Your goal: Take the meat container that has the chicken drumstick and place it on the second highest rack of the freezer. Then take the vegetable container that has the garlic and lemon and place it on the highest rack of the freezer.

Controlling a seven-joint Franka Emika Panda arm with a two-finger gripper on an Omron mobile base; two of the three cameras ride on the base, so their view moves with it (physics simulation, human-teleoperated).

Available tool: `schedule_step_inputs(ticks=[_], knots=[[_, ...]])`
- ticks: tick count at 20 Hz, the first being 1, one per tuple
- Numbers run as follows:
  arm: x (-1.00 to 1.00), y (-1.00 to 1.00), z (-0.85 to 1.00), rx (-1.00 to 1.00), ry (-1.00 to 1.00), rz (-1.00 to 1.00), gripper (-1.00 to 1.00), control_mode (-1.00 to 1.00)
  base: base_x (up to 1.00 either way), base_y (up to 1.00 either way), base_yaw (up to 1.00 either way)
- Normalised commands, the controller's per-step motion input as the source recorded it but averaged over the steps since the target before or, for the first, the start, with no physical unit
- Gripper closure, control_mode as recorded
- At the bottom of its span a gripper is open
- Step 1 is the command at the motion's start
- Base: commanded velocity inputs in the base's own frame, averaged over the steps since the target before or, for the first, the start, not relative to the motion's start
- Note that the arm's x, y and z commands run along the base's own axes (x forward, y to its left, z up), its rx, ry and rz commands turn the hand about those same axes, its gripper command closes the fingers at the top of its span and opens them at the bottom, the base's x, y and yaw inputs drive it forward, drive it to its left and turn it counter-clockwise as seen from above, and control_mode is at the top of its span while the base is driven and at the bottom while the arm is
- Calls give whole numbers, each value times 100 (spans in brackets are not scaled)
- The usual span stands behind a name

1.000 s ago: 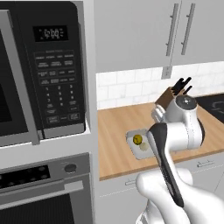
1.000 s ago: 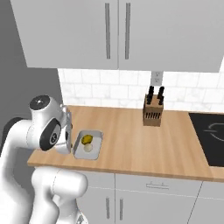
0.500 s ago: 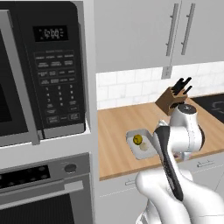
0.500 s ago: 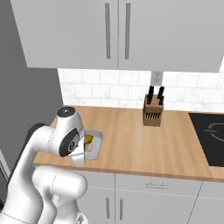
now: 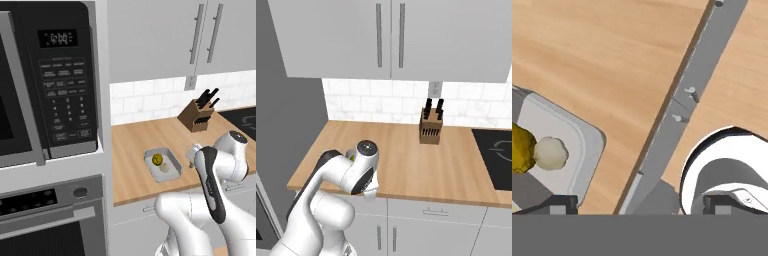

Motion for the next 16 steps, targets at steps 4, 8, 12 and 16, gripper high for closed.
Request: schedule_step_inputs(ticks=[4,8,12,16], knots=[[62,6,-28,3,0,19,-100,-100,0,0,0],[69,0,-27,1,2,13,-100,-100,0,0,0],[61,0,-29,0,4,11,-100,-100,0,0,0],[59,6,-44,0,8,10,-100,-100,0,0,0]])
